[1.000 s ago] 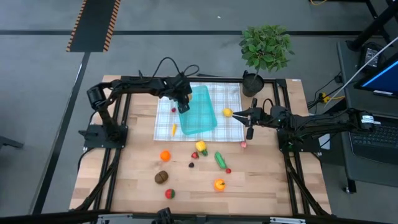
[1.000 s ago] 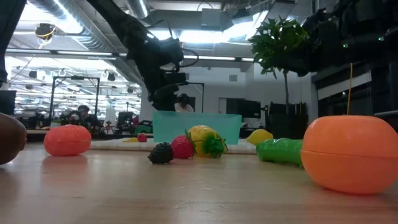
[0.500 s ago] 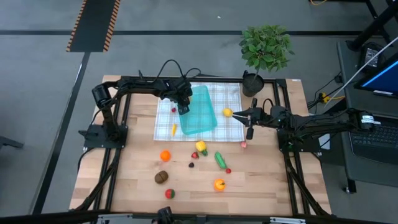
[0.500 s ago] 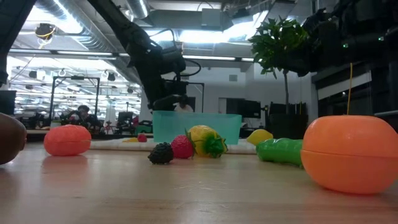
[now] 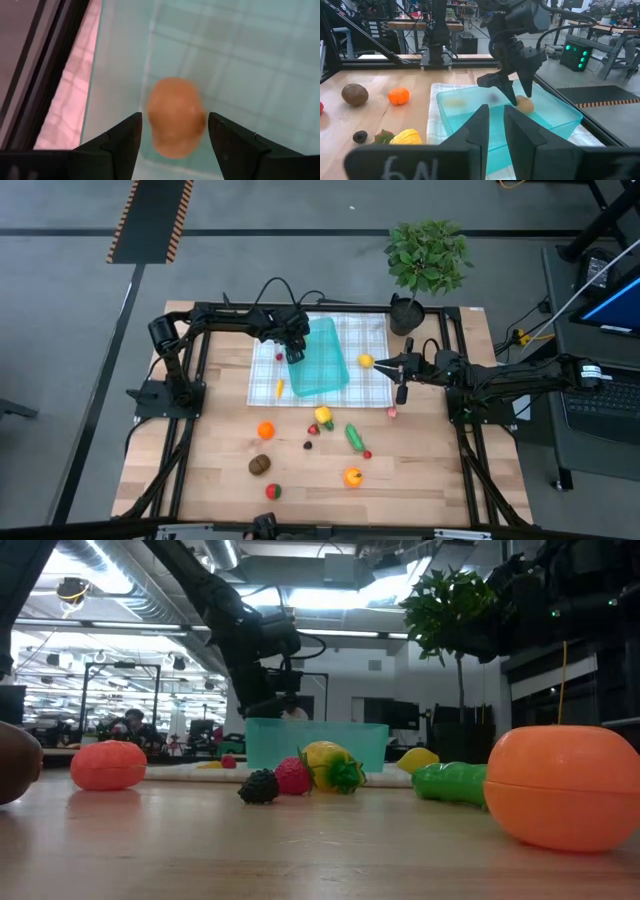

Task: Pick and placing Produce into tupperware
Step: Put the yellow lemon into the blue bin

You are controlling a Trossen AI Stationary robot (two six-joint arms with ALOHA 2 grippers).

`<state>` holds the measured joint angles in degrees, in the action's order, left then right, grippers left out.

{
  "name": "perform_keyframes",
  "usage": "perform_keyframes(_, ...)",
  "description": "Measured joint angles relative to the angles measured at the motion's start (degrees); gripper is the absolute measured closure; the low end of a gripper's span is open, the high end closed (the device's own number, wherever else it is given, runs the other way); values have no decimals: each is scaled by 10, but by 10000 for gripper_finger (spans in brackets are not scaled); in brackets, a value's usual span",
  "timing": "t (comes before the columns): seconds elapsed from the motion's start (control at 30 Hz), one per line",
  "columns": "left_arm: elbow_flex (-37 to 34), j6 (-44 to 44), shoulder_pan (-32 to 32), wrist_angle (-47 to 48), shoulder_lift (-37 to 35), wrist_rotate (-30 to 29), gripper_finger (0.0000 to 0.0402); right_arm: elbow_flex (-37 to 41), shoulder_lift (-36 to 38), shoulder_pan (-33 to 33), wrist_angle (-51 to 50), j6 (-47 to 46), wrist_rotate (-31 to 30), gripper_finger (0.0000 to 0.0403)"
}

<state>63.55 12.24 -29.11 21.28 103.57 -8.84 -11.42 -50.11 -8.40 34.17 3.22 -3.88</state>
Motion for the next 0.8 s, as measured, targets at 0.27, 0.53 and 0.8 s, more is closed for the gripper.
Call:
perform_keyframes(0.27, -1, -1, 5, 1, -34, 1, 179, 0, 0, 0, 0, 2, 0, 341)
perform_keyframes(0.53, -1, 4, 28, -2, -146, 44, 185, 0, 0, 0, 0, -2, 0, 341)
perform_keyframes(0.8, -104, -2, 48, -90, -248, 83, 182, 0, 0, 0, -3, -2, 0, 341)
